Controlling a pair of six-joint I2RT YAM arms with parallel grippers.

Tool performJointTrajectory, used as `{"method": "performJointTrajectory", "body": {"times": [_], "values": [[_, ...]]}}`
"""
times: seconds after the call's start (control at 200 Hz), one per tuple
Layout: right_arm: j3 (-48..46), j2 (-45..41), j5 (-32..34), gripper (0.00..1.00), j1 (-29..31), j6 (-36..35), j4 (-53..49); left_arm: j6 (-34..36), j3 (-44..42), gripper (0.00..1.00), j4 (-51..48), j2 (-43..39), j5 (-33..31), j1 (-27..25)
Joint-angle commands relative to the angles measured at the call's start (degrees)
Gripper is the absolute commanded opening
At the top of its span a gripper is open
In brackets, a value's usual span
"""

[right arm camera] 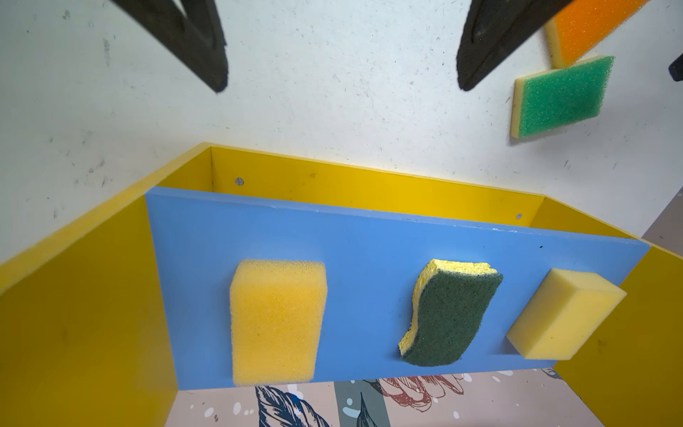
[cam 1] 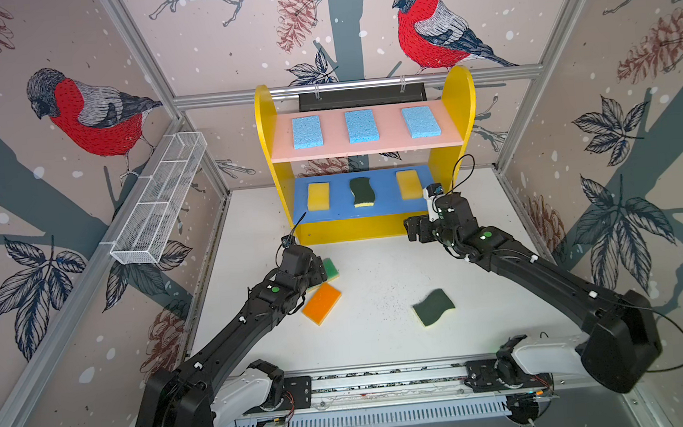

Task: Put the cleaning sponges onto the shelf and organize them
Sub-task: 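Draw the right gripper back while the left gripper lowers toward the green sponge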

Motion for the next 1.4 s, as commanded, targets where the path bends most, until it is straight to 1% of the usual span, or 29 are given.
{"method": "performJointTrajectory", "body": {"times": [0.0,0.14,0.18,0.255,0.31,0.415,0.515,0.625,0.865,0.991,1.136,1.396], "values": [[-0.82,-1.27,-1.04,0.97,0.02,1.41,1.7,-1.49,-1.1,0.79,-1.21,-0.23,1.27,0.0],[-1.78,-1.47,-1.75,0.97,0.01,1.52,1.67,-3.97,-2.48,0.78,-4.6,-0.91,-0.98,0.06],[-2.01,-3.01,-1.83,0.97,-0.05,1.59,1.77,-4.63,-2.79,0.77,-5.67,-1.15,-1.54,0.11],[-2.34,-2.98,-2.27,0.98,-0.03,1.82,1.86,-7.28,-3.44,0.72,-7.49,-1.66,-3.43,0.07],[-2.63,-3.03,-2.83,0.98,-0.06,1.85,2.17,-7.41,-4.3,0.69,-7.61,-1.94,-4.32,0.1],[-2.79,-2.67,-3.78,0.98,-0.03,1.93,2.75,-8.27,-5.83,0.57,-7.84,-1.88,-6.05,0.06],[-2.55,-2.16,-4.04,0.98,-0.06,1.85,2.95,-9.99,-6.4,0.52,-9.03,-1.15,-8.39,0.1],[-2.41,-1.97,-4.46,0.98,-0.06,1.52,3.36,-10.94,-6.54,0.5,-10.32,0.38,-10.23,0.44],[-2.32,0.64,-5.71,0.98,-0.15,1.09,4.13,-10.58,-6.86,0.48,-9.24,5.98,-9.69,0.65],[-2.41,0.94,-5.29,0.98,-0.3,0.34,3.98,-10.24,-7.25,0.48,-7.87,7.26,-8.42,0.65],[-2.93,0.67,-5.6,0.98,-0.65,0.14,4.02,-9.91,-6.37,0.48,-8.47,8.58,-5.83,0.65],[-5.51,-0.98,-5.81,0.98,-1.39,-0.04,4.86,-7.75,-6.76,0.48,-6.05,9.52,0.55,0.02]]}}
